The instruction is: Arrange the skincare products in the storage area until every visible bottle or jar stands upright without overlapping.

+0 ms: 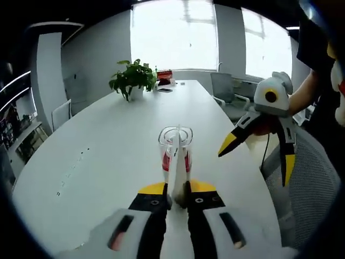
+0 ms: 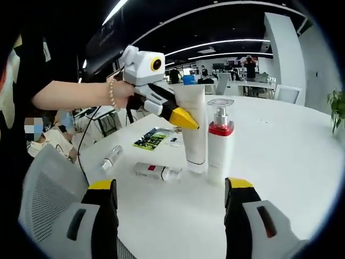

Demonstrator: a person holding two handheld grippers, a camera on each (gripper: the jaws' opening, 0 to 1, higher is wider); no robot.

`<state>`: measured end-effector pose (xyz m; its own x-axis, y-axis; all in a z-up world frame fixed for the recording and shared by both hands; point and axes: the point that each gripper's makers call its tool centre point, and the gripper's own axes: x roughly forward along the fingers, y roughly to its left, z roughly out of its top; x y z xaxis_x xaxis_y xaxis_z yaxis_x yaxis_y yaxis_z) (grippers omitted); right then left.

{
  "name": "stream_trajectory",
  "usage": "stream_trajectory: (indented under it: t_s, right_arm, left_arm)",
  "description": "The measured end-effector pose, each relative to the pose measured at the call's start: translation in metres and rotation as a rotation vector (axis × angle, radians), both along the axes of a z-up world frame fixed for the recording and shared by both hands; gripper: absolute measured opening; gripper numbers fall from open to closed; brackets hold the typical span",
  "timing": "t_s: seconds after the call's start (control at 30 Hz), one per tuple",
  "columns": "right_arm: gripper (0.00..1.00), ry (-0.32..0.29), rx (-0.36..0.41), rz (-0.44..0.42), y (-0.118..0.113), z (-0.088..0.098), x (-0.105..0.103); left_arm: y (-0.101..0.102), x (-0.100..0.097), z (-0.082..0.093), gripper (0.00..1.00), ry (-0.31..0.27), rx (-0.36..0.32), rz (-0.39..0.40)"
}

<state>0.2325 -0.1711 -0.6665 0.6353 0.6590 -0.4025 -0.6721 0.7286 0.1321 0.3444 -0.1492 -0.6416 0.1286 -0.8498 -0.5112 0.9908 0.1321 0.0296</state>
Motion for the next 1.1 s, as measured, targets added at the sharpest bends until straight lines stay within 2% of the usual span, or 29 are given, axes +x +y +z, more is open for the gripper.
stream_trajectory:
  t_s: [0.17,0.4,0.63,0.83,0.97,1.1]
  right_arm:
    - [0.86,0.008,0.000,-0.021,-0.002,-0.003,0.001]
    - [0.90,0.016,0.004,-0.035,-0.003,-0.005,0.001]
    - [0.89,0.015,0.004,-0.034,-0.002,-0.004,0.001]
    - [0.90,0.015,0.002,-0.038,-0.003,-0.003,0.001]
    - [0.92,0.018,0.002,-0.046,-0.005,-0.003,0.001]
    - [0.93,0.020,0.002,-0.049,-0.005,-0.003,0.000]
  left_arm:
    - [-0.006,-0.008,0.005,0.11,0.000,-0.015,0.006]
    - [-0.004,-0.003,0.003,0.13,-0.011,-0.037,-0.003]
    - [-0.010,-0.016,0.011,0.15,0.005,-0.048,0.006]
    - [-0.008,-0.015,0.011,0.15,0.013,-0.048,0.003]
    - [-0.009,-0.011,0.015,0.21,0.012,-0.062,0.009]
    - [-0.008,-0.009,0.014,0.26,0.012,-0.047,0.022]
